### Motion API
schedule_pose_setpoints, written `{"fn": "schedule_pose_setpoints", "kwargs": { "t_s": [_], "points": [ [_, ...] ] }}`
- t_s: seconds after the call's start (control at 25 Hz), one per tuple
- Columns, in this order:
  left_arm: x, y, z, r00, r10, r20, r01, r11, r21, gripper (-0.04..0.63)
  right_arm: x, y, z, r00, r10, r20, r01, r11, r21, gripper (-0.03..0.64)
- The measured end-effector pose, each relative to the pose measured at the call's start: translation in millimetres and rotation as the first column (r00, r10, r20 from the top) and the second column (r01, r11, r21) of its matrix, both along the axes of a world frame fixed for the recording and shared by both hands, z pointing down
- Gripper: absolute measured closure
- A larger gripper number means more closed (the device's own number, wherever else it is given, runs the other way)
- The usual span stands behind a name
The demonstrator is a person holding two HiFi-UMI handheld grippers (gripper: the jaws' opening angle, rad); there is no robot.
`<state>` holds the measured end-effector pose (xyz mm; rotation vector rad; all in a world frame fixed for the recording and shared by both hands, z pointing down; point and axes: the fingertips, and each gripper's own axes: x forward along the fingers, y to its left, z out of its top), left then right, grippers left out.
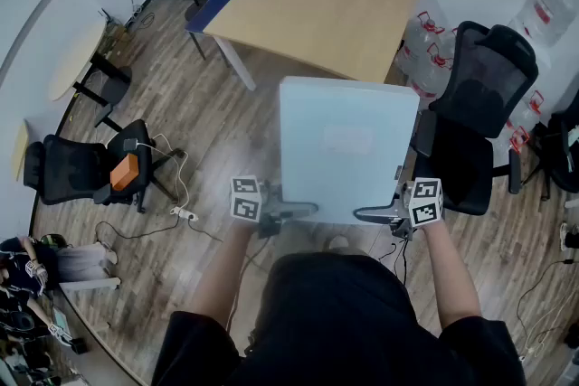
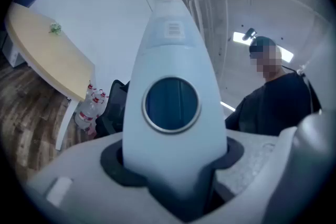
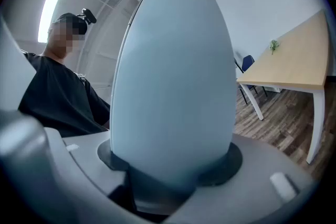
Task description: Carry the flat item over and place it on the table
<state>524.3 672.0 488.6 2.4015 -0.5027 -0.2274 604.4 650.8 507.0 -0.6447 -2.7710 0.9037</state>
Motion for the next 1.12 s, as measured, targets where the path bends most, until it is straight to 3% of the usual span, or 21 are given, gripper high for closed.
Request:
{"fn": "schedule_pose_setpoints", "kwargs": {
  "t_s": [0.52,0.84,1.12],
  "points": [
    [-9.1,-12.7,3.7,1.000,-0.003,-0.003,0.003,1.000,-0.012,0.285,-10.0,-13.2,3.8,1.000,0.009,0.010,-0.009,1.000,-0.008,0.311],
    [-63.4,-44.1,17.3,1.000,-0.017,-0.024,0.017,0.999,-0.037,0.285,-64.2,-45.7,16.6,1.000,0.007,-0.011,-0.008,0.999,-0.038,0.311],
    [-130.4,-110.8,27.8,0.998,0.010,-0.070,-0.014,0.998,-0.058,0.285,-128.7,-109.8,20.9,0.998,0.042,-0.048,-0.046,0.996,-0.070,0.311]
  ]
}}
